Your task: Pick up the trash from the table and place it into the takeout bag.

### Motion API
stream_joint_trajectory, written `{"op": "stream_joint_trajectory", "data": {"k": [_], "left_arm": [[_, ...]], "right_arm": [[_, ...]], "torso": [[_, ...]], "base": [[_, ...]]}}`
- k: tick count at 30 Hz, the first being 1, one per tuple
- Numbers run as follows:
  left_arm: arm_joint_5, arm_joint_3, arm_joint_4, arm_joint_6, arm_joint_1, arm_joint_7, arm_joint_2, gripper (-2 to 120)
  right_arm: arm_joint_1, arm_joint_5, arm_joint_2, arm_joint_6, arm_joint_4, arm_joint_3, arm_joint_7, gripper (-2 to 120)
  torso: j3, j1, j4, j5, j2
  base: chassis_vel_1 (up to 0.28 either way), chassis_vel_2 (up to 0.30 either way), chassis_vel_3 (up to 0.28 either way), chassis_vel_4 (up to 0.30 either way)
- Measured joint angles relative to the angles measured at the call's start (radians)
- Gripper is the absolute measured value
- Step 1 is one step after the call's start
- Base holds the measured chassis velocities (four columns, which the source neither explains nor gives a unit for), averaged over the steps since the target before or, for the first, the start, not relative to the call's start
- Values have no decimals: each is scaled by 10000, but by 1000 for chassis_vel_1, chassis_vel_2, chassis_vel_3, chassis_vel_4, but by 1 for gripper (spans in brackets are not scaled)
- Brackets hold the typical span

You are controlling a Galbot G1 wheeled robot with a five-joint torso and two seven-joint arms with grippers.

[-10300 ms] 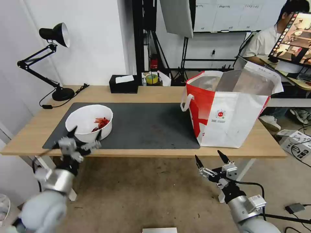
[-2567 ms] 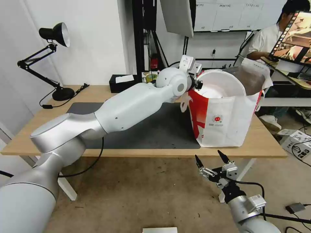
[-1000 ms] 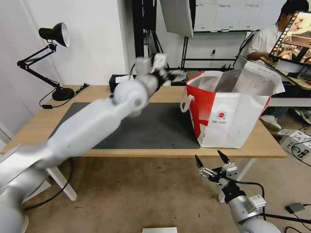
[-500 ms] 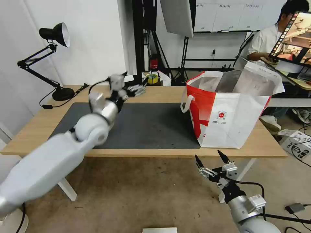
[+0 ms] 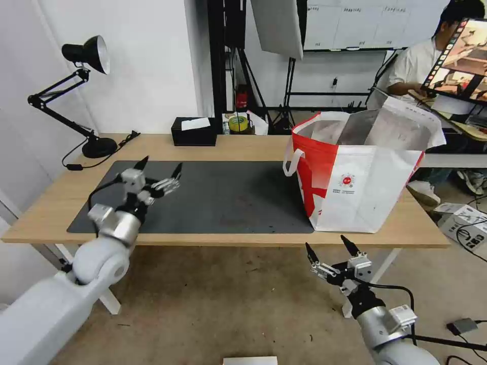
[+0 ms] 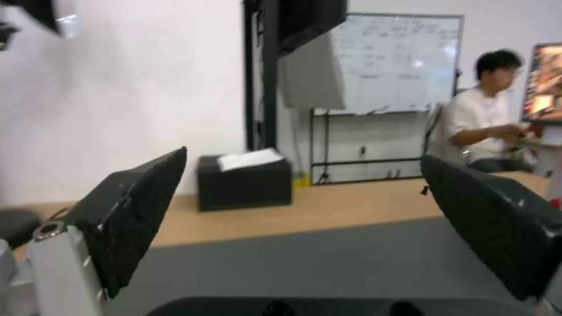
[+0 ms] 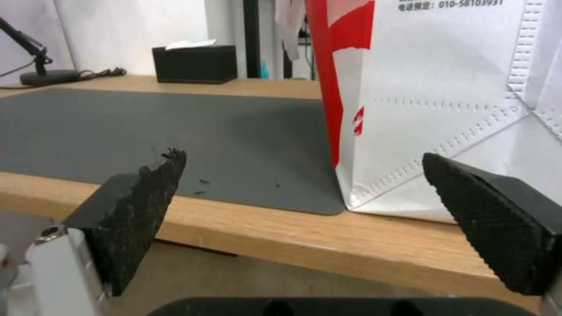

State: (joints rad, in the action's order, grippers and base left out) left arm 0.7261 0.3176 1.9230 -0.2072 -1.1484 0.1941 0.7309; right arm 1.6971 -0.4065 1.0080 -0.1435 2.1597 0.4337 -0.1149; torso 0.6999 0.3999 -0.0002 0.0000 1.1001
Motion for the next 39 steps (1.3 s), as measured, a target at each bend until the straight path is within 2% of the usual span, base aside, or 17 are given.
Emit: {"op": "stream_joint_trajectory", "data": {"k": [2,3,4,6,14,17,30,39], "left_arm": [[-237,676,159,-1,-793,11,259,100],[-237,676,159,-1,-793,11,259,100],[-506,1240,289,1,-1637,5,570,100],[-946,1880,414,2,-2662,-22,984,100],[-1517,2876,776,1,-4215,-82,1891,100],[-1623,3344,1016,-1,-4966,-510,2398,100],[-1567,3884,1052,-715,-6150,-1377,3399,100],[-1542,3920,989,-806,-6261,-1486,3488,100]], "right_arm": [[0,0,-1,0,0,0,0,100],[0,0,-1,0,0,0,0,100],[0,0,0,0,0,0,-1,100],[-1,0,-1,0,0,0,0,100],[0,0,0,0,0,0,0,100],[0,0,0,0,0,0,0,100],[0,0,0,0,0,0,0,100],[0,0,0,0,0,0,0,100]], "torso": [[0,2,0,0,1],[0,2,0,0,1],[0,1,0,1,0],[-1,0,5,-3,0],[0,1,1,1,0],[0,0,2,0,0],[0,0,2,0,-1],[1,2,2,0,-1]], "base": [[0,0,0,0],[0,0,0,0],[0,0,0,0],[0,0,0,0],[0,0,0,0],[0,0,0,0],[0,0,0,0],[0,0,0,0]]}}
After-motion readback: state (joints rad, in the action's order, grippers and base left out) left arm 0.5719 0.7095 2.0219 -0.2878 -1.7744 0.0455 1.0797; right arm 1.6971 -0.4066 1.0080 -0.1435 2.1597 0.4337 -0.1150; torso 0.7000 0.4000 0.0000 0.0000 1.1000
